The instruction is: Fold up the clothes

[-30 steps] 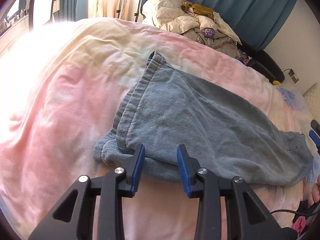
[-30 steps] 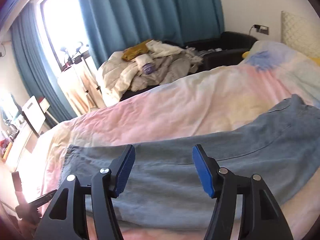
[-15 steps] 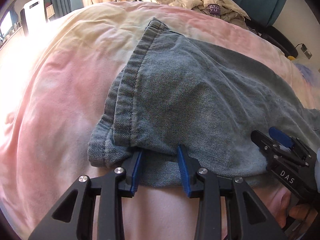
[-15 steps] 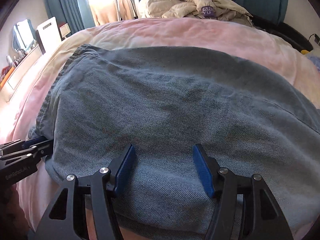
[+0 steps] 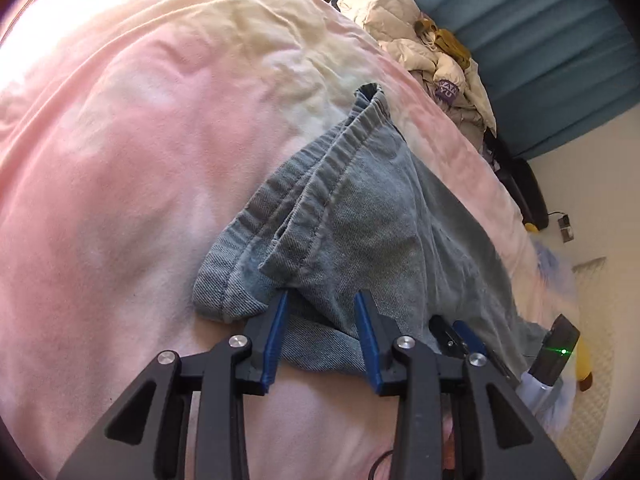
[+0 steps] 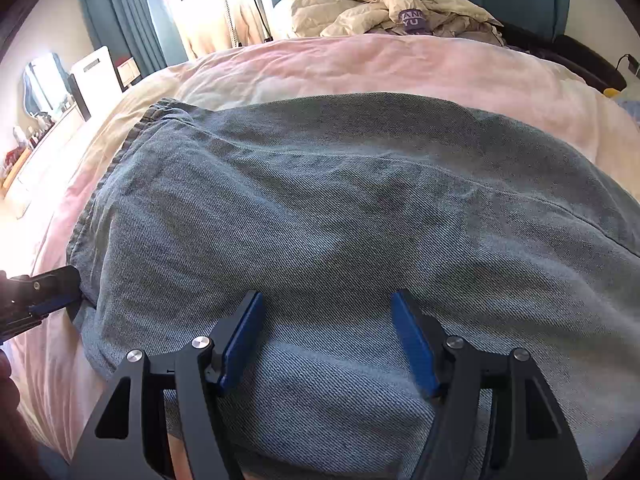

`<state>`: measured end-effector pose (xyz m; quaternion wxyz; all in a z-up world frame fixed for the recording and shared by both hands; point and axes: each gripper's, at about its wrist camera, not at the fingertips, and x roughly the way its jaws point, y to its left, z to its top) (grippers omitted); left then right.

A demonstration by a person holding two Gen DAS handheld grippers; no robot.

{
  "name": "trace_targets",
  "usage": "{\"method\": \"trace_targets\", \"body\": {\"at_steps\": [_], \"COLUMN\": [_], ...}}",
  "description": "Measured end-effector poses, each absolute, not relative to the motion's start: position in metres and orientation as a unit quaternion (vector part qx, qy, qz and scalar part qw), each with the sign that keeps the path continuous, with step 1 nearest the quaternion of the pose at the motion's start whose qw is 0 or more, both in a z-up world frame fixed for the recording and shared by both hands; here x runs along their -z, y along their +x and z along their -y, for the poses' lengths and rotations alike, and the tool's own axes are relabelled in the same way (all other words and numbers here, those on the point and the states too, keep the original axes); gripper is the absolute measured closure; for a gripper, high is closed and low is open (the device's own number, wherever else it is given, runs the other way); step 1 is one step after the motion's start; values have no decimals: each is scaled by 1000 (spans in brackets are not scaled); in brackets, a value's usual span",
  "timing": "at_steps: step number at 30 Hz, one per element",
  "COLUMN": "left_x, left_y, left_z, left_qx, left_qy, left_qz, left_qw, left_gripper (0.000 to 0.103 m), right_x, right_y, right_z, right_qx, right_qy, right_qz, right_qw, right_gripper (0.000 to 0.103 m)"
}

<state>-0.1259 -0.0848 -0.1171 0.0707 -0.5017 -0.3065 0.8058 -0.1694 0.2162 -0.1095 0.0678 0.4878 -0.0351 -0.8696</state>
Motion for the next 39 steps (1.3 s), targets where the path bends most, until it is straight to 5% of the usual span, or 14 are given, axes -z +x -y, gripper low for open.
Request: {"method": "trace_targets", "body": {"at_steps": [18, 25, 34, 39], "left_x": [141, 119, 69, 101], "left_y": [-142, -139, -117, -119], "left_z": [87, 83, 101, 106], "left_qx": [-777, -817, -835, -818], "left_qy": [-490, -455, -430, -475], "left_qz": [389, 350, 337, 322], "left_qw": [70, 61, 68, 31], "left_gripper": [69, 97, 100, 100], "right_x": [94, 87, 56, 68], "right_y": [-228, -262, -302, -297], "right_z": [-230, -230, -221, -193], "right_qx": [863, 864, 885, 881], "right_qy": [497, 495, 450, 452], "right_qz": [60, 62, 59, 43], "right_qw": [68, 67, 102, 131], "right_gripper": [36, 36, 36, 36]}}
